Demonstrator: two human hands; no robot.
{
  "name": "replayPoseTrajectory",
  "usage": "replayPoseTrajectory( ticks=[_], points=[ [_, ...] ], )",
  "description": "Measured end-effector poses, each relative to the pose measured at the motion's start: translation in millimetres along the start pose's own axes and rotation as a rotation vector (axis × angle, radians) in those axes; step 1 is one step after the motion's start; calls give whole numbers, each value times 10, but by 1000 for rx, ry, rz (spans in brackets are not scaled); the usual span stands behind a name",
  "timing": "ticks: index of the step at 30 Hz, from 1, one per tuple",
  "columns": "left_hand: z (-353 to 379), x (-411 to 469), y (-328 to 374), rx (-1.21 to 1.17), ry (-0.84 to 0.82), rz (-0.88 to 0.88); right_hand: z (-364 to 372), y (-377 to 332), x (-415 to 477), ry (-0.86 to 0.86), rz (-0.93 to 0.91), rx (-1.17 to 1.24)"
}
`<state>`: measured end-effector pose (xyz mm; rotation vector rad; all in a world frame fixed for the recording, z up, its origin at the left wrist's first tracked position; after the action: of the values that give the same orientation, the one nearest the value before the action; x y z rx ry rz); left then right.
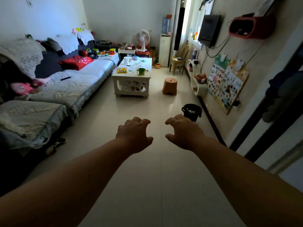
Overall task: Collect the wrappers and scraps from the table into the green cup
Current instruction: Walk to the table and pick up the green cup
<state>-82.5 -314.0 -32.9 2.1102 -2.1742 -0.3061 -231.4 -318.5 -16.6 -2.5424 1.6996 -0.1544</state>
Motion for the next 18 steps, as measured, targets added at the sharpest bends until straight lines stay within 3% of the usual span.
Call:
replayPoseTrajectory(
  ticks=[18],
  points=[
    [-327, 4159, 129, 76, -11, 108, 53, 1724, 3645, 43, 134, 49]
  ],
)
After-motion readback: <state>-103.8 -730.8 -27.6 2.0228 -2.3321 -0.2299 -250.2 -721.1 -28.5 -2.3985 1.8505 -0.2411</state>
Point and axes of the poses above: each hand's wrist, its own x-axis towards the middle knuckle, its own z-axis out of the palm, y = z × x, the point moved 7 cm from there along x, towards the middle knuckle, and after that the axes turned 8 degrees about -z, right-handed, at the moved point
